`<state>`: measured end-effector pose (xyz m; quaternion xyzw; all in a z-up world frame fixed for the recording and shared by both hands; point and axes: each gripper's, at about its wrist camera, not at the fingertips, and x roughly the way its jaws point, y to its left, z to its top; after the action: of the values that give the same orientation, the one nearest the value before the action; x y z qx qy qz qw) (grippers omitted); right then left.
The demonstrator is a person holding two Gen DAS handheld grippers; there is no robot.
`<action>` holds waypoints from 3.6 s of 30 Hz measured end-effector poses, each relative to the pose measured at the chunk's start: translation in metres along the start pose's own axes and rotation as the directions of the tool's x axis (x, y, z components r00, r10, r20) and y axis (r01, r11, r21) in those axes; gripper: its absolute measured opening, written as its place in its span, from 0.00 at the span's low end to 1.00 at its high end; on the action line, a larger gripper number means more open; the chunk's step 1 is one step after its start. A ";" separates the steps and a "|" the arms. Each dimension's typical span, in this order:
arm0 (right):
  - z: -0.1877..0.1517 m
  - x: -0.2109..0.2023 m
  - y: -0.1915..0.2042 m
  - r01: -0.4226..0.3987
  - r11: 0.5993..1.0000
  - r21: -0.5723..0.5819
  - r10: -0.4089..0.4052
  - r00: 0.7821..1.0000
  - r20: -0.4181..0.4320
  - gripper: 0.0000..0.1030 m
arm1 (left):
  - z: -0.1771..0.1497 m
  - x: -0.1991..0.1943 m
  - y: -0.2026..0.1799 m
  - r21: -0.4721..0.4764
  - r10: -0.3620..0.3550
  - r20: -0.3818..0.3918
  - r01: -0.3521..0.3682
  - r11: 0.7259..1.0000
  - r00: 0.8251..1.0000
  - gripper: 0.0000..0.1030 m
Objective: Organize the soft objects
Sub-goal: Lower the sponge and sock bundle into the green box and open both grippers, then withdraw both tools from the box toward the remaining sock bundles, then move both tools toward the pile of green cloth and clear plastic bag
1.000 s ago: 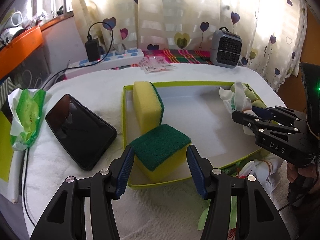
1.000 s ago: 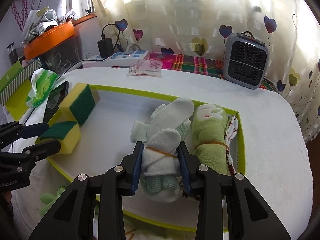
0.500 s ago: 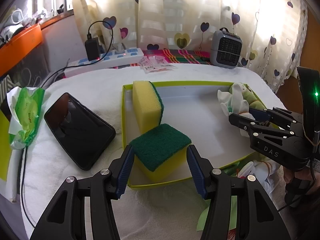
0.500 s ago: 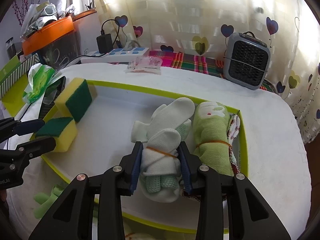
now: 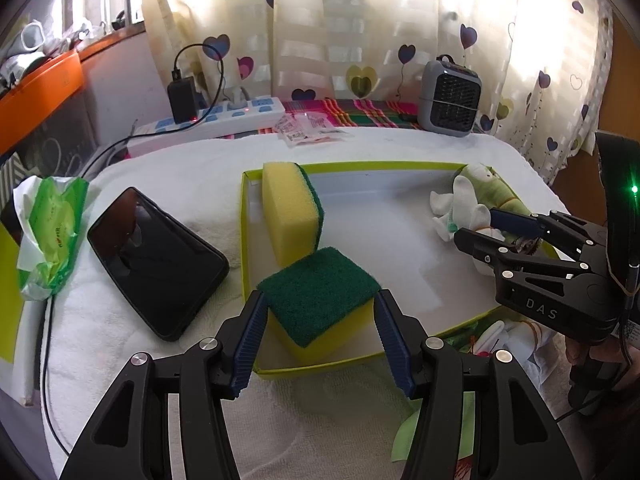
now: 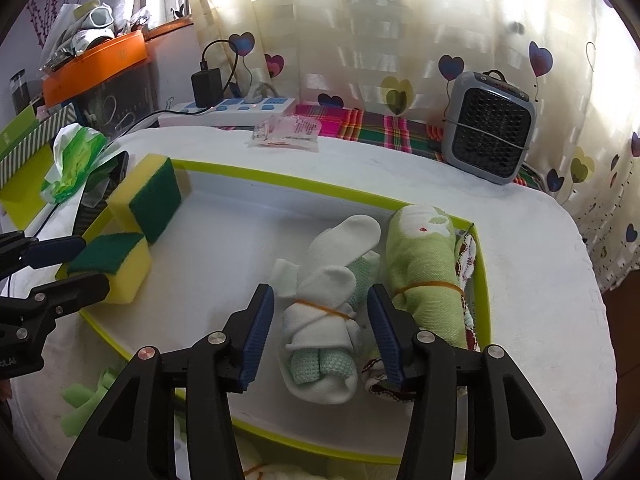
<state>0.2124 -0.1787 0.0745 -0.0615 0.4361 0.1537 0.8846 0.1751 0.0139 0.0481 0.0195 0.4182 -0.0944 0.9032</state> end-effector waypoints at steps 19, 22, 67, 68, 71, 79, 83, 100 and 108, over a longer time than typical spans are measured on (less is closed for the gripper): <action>-0.005 -0.016 -0.003 -0.012 0.999 0.038 0.011 0.999 0.033 0.52 | -0.006 -0.017 -0.004 -0.006 -0.013 0.037 0.014 1.000 0.999 0.60; -0.007 -0.020 -0.003 -0.013 0.999 0.044 0.011 0.999 0.039 0.52 | -0.008 -0.022 -0.005 -0.009 -0.009 0.041 0.009 1.000 0.999 0.60; -0.061 -0.084 -0.003 -0.064 0.991 0.116 0.055 0.995 0.083 0.52 | -0.060 -0.056 -0.020 -0.027 -0.002 0.028 0.003 1.000 1.000 0.60; -0.064 -0.086 -0.004 -0.071 0.990 0.124 0.061 0.995 0.083 0.52 | -0.062 -0.056 -0.019 -0.034 -0.021 0.027 0.022 0.999 0.999 0.60; -0.068 -0.089 -0.005 -0.089 0.985 0.145 0.078 0.994 0.080 0.52 | -0.066 -0.056 -0.017 -0.049 -0.067 0.028 0.068 0.996 0.997 0.60; -0.087 -0.095 -0.013 -0.085 0.978 0.192 0.075 0.995 0.059 0.52 | -0.071 -0.052 -0.013 -0.072 -0.122 0.013 0.122 0.990 0.992 0.60; -0.093 -0.094 -0.019 -0.091 0.970 0.224 0.082 0.995 0.048 0.52 | -0.072 -0.049 -0.014 -0.075 -0.142 0.004 0.142 0.987 0.990 0.60; -0.107 -0.093 -0.022 -0.140 0.934 0.328 0.142 0.990 0.016 0.58 | -0.071 -0.035 -0.016 -0.058 -0.219 -0.045 0.216 0.975 0.975 0.60; -0.112 -0.088 -0.002 -0.088 0.944 0.317 0.098 0.995 -0.017 0.58 | -0.074 -0.035 -0.008 -0.083 -0.225 -0.045 0.221 0.972 0.973 0.60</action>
<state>0.0785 -0.2273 0.0757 0.0988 0.4717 0.1224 0.8676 0.0957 0.0198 0.0270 -0.0602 0.4452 -0.1786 0.8754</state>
